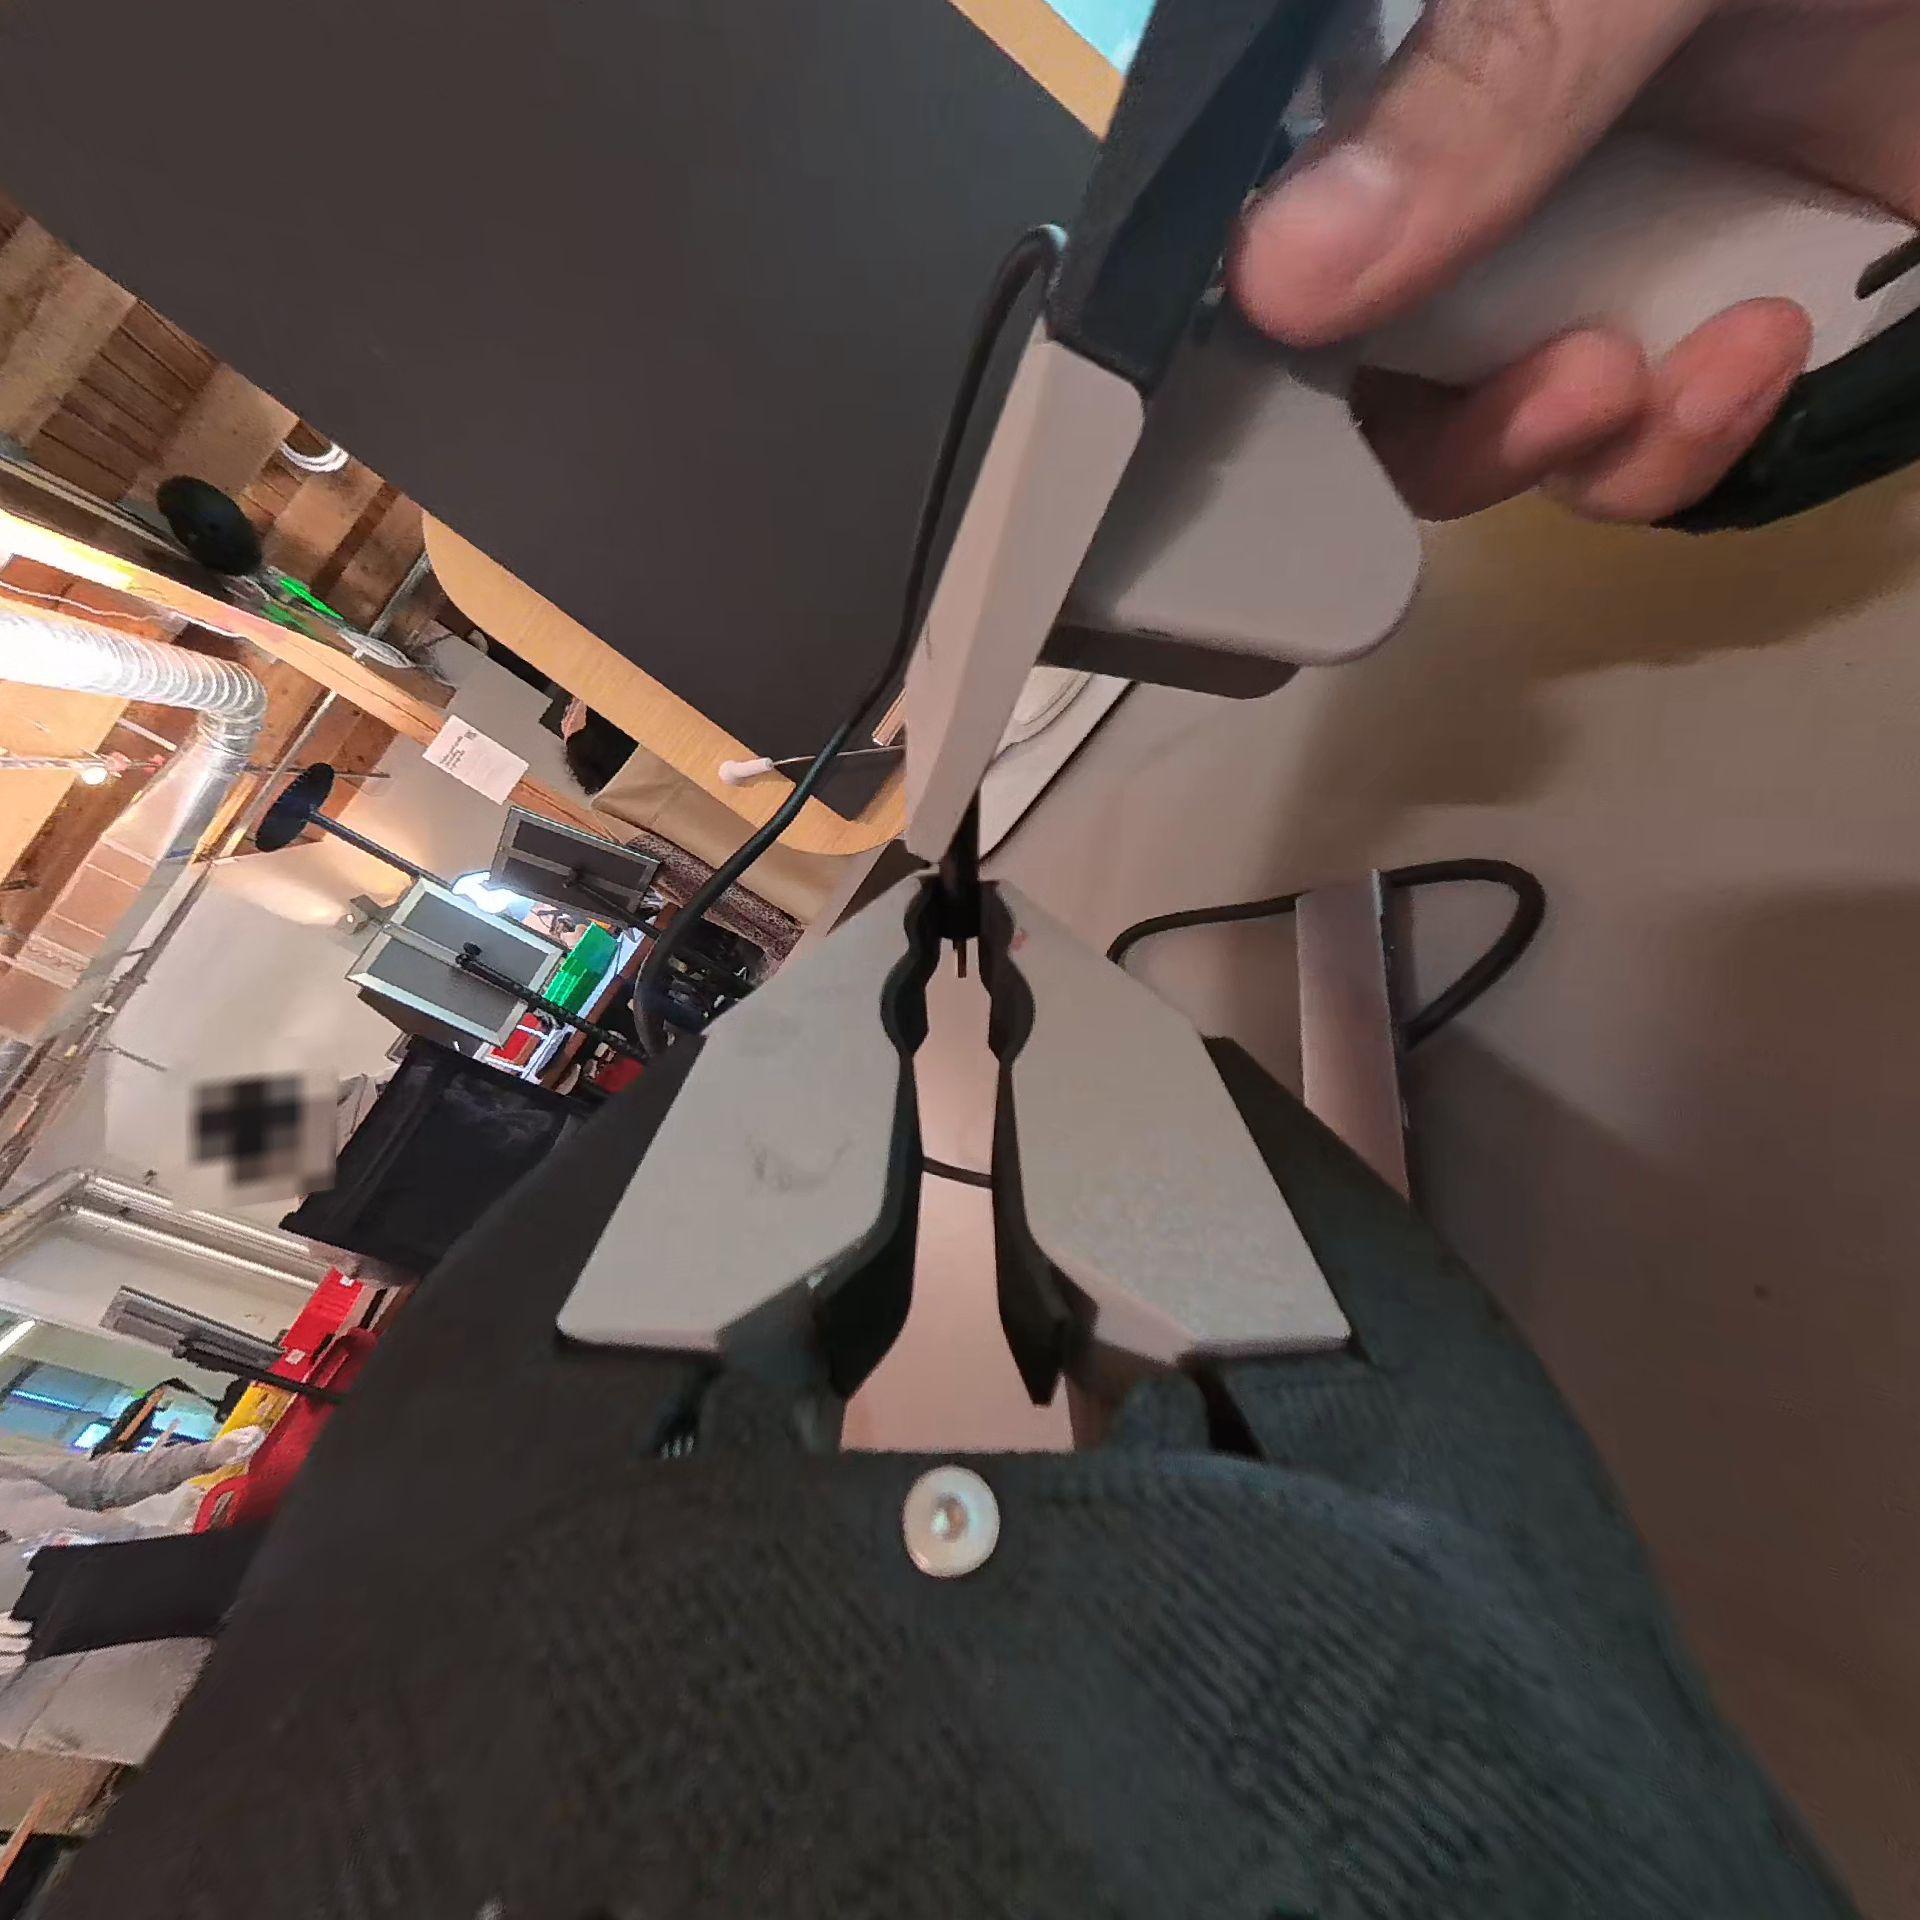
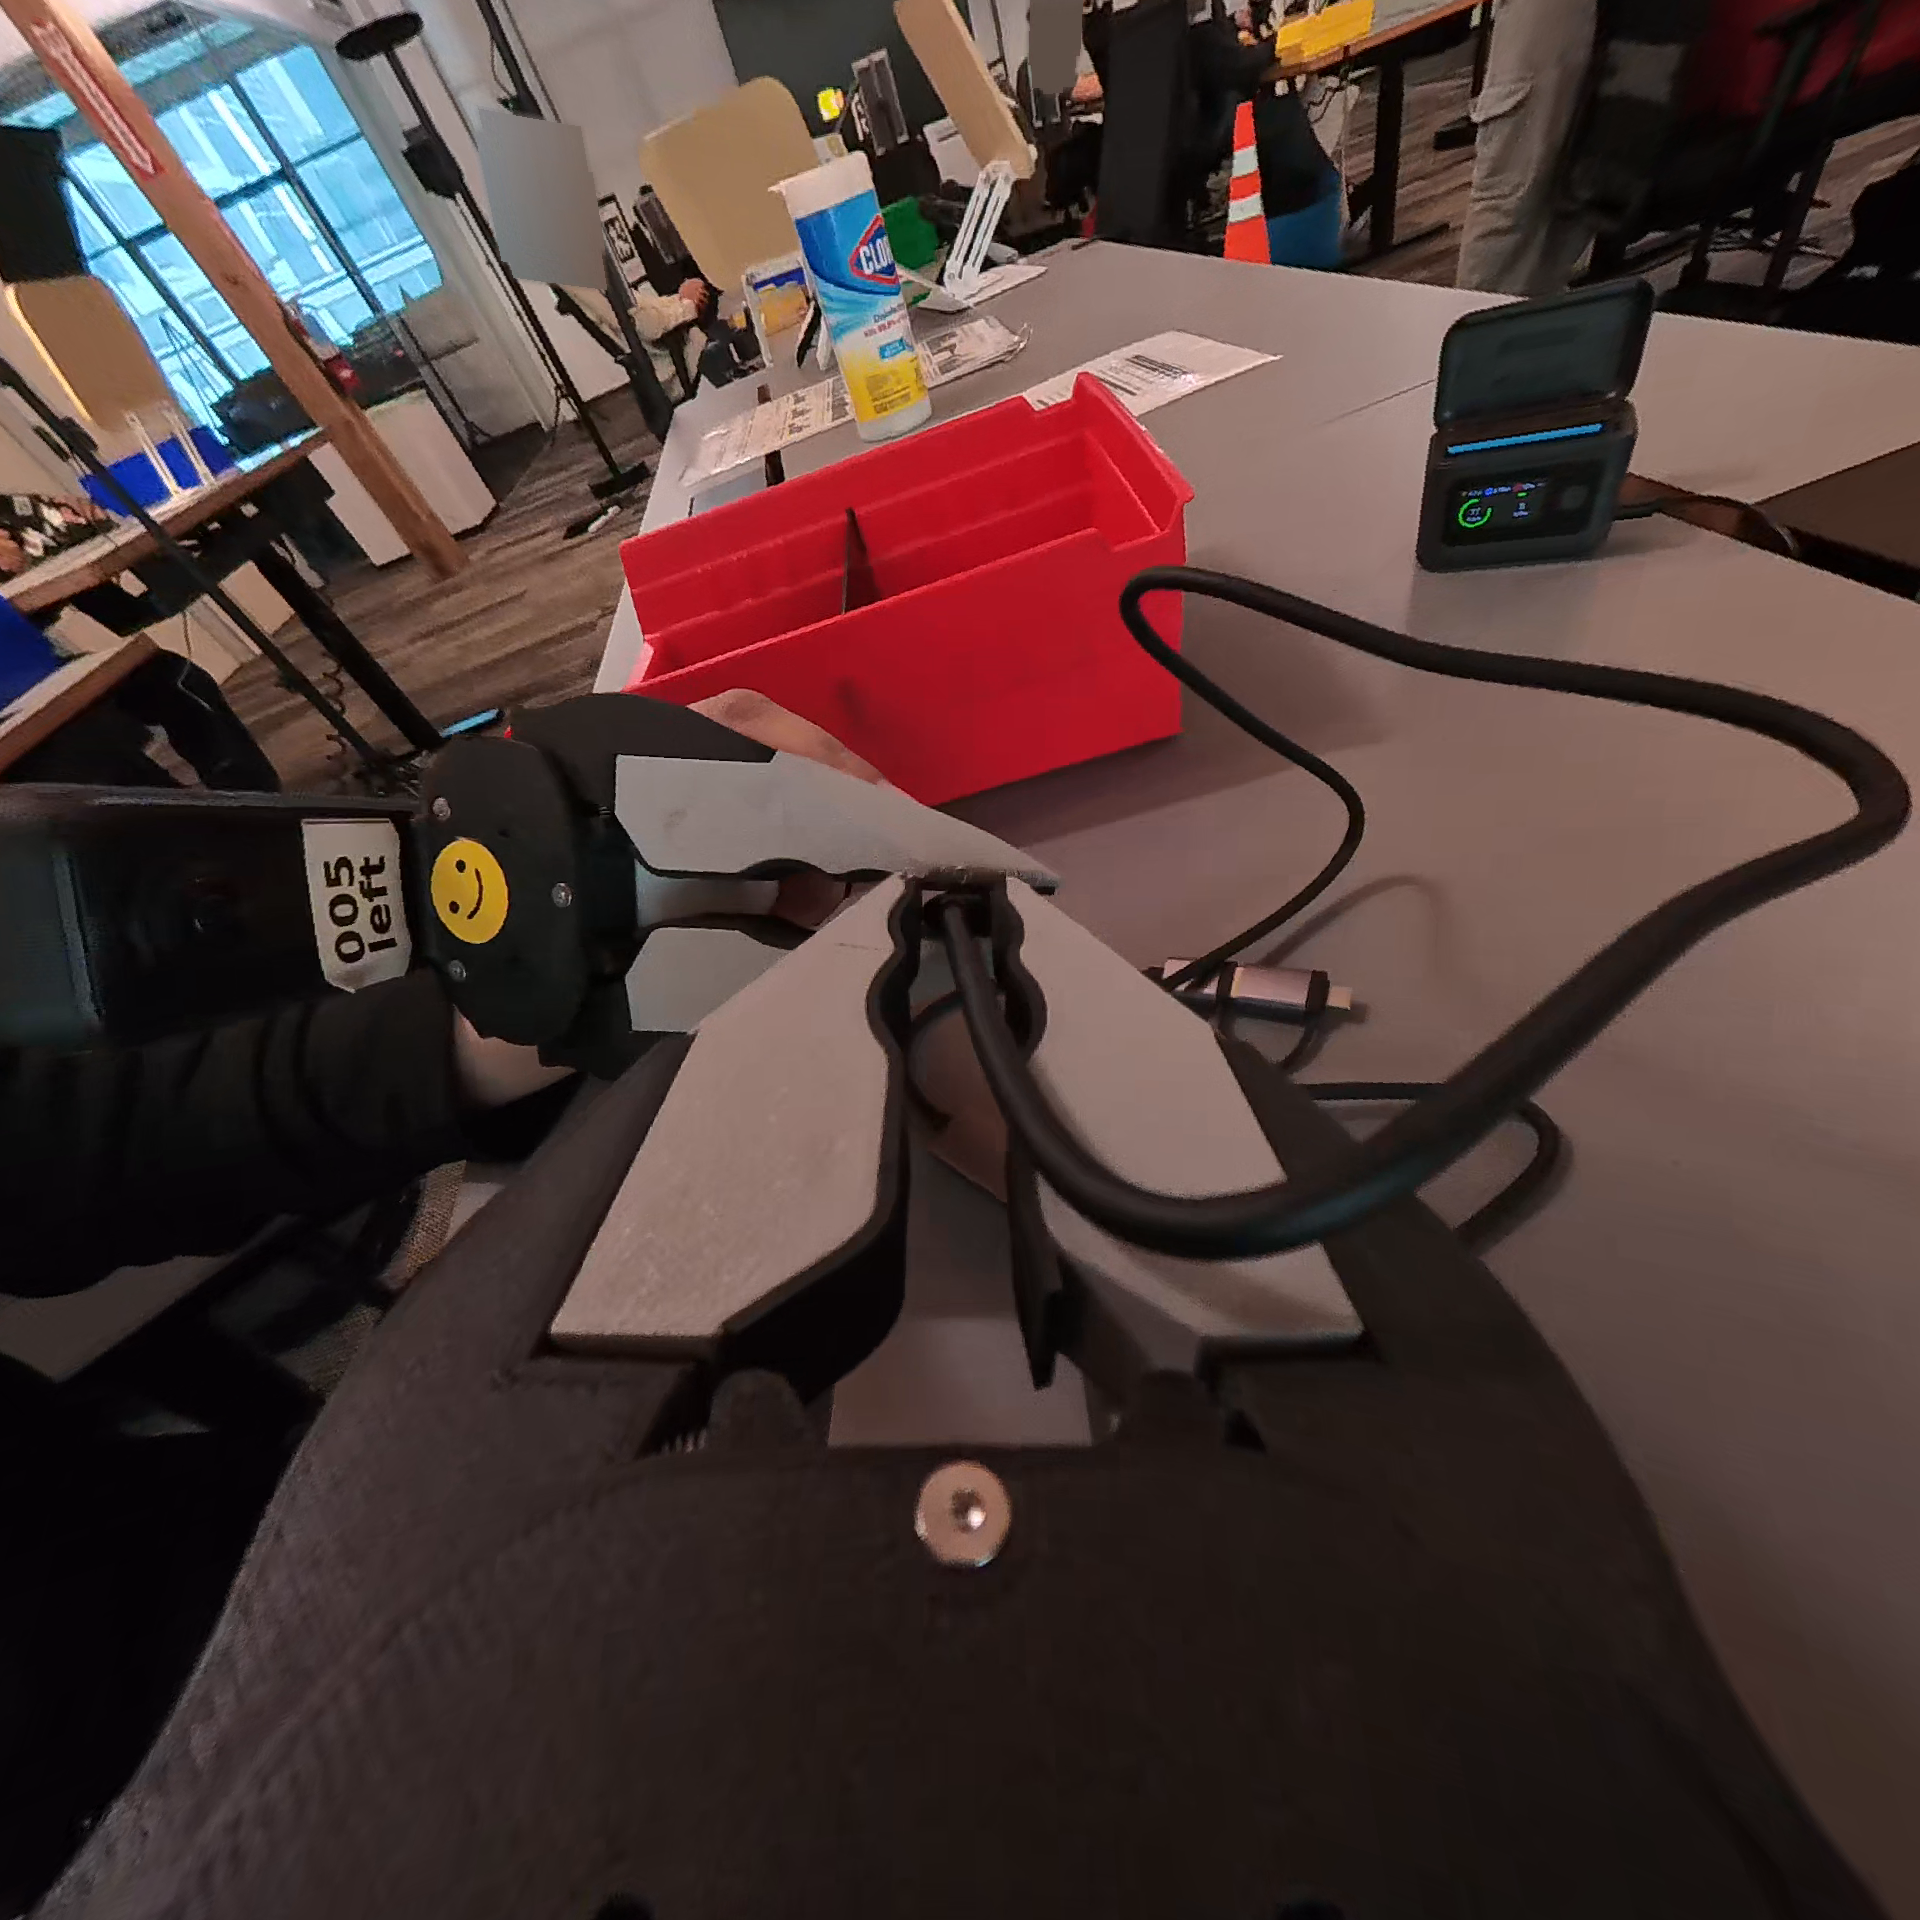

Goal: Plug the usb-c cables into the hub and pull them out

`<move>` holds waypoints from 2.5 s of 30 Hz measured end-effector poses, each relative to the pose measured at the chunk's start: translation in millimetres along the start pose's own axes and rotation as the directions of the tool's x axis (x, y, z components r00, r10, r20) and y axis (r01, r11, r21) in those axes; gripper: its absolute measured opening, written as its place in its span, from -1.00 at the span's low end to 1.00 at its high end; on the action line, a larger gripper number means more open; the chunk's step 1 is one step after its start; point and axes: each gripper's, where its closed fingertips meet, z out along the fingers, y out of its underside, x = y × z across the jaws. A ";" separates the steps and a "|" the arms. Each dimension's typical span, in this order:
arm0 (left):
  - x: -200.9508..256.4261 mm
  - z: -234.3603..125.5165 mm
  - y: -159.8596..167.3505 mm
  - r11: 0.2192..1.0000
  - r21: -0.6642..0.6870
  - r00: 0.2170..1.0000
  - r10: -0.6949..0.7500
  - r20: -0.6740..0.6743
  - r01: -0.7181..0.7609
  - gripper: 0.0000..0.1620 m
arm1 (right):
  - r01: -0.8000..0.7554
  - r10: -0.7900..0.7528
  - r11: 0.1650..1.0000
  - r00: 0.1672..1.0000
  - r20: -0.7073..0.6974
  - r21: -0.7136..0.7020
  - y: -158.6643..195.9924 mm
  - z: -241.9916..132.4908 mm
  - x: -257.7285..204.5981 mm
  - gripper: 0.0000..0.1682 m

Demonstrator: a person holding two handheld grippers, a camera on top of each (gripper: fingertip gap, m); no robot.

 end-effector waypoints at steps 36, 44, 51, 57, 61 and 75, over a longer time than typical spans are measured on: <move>11.8 6.1 14.5 0.997 -0.065 0.999 0.046 -0.019 -0.047 -0.94 | 0.070 -0.081 0.991 0.992 -0.092 -0.110 18.6 0.7 17.6 -0.90; 22.1 2.0 34.4 0.983 -0.150 0.982 -0.126 -0.139 0.105 -0.90 | 0.071 -0.095 0.990 0.976 -0.197 -0.124 20.8 -9.5 41.7 -0.89; 75.4 -35.9 43.6 0.910 -0.379 0.825 -0.341 -0.452 0.169 -0.69 | 0.019 -0.038 0.994 0.983 -0.178 -0.105 24.5 -11.0 48.9 -0.89; 80.3 -22.6 66.0 0.860 -0.490 0.845 -0.363 -0.392 0.142 -0.76 | 0.087 -0.108 0.985 0.984 -0.140 -0.151 30.8 -6.7 39.6 -0.89; 80.4 -17.4 65.0 0.862 -0.501 0.856 -0.319 -0.408 0.082 -0.75 | 0.096 -0.119 0.971 0.988 -0.095 -0.217 47.3 -0.9 36.0 -0.89; 71.3 -40.7 50.3 0.585 -0.729 0.337 -0.807 -0.485 0.354 -0.77 | 0.070 -0.085 0.967 0.995 -0.055 -0.243 54.9 -8.0 40.1 -0.89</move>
